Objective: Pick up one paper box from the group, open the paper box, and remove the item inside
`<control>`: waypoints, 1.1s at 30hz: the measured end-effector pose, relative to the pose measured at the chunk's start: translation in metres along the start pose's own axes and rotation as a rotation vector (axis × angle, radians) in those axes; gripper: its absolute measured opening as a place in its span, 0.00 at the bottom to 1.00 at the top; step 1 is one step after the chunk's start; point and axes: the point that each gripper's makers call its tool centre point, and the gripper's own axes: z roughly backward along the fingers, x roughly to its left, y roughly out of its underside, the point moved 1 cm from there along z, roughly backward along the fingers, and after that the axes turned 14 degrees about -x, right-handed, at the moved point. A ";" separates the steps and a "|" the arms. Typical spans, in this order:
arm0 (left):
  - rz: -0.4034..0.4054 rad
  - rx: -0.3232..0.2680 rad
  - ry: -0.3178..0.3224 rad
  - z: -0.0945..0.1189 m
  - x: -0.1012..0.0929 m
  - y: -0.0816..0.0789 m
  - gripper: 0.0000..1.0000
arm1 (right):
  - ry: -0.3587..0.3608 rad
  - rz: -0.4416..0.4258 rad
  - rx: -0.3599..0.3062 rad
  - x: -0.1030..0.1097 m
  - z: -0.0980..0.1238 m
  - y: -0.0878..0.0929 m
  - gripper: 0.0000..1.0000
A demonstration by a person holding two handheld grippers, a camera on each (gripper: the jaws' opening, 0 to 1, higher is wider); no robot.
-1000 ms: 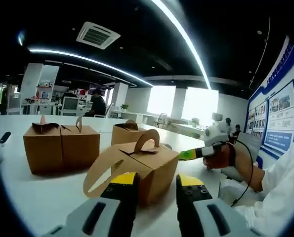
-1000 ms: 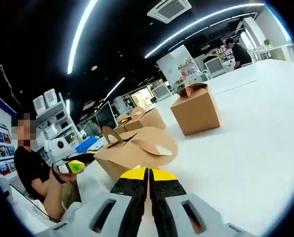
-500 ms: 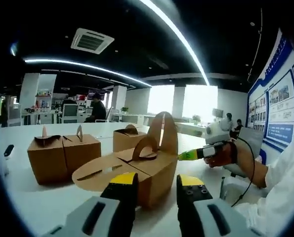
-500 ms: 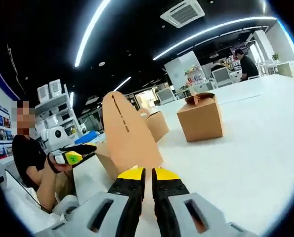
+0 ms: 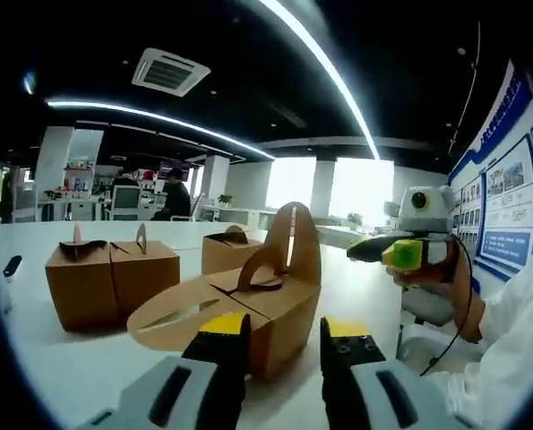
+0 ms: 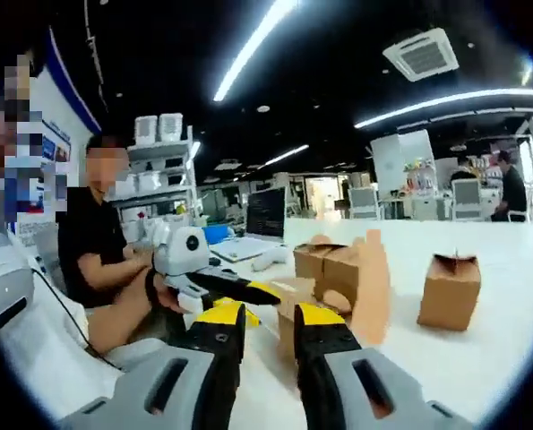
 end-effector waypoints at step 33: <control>0.038 -0.017 0.004 -0.007 0.001 0.002 0.34 | 0.163 -0.035 0.115 -0.071 0.022 0.058 0.44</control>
